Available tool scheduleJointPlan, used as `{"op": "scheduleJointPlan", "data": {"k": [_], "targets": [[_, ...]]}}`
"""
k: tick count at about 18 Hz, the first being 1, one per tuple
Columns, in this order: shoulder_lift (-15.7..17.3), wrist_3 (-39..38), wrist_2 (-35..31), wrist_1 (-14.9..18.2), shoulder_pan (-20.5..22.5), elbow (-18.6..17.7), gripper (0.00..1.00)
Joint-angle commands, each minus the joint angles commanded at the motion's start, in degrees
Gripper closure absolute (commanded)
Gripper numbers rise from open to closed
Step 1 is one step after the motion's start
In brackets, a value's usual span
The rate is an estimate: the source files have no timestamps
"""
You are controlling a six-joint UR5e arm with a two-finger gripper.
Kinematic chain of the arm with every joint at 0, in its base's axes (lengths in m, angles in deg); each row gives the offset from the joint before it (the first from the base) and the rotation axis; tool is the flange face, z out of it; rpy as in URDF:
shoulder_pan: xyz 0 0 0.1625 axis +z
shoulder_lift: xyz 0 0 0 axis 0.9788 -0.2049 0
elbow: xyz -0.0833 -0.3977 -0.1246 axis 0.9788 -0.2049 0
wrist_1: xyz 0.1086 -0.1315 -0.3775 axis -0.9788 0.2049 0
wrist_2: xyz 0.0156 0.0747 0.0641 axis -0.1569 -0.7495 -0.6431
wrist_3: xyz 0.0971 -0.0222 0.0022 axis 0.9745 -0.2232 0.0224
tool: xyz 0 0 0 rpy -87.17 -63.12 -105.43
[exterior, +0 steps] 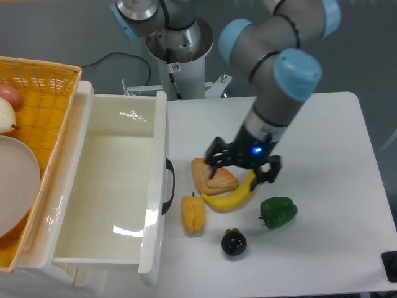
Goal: Slide open the top white drawer
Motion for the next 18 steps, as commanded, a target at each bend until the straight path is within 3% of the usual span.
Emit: {"op": "scheduleJointPlan", "data": {"k": [3,7,13,18], "targets": [[-0.87,4.84,-8.87,-0.09,1.32,-0.09,0.00],[-2.81,20.71,-11.44,-1.93,4.57,0.09,0.00],[-9.48,40.05,-16.34,-4.31,12.30,0.78,0.00],[-9.84,43.35,-21.64,-4.83,12.49,1.05,0.00]]}}
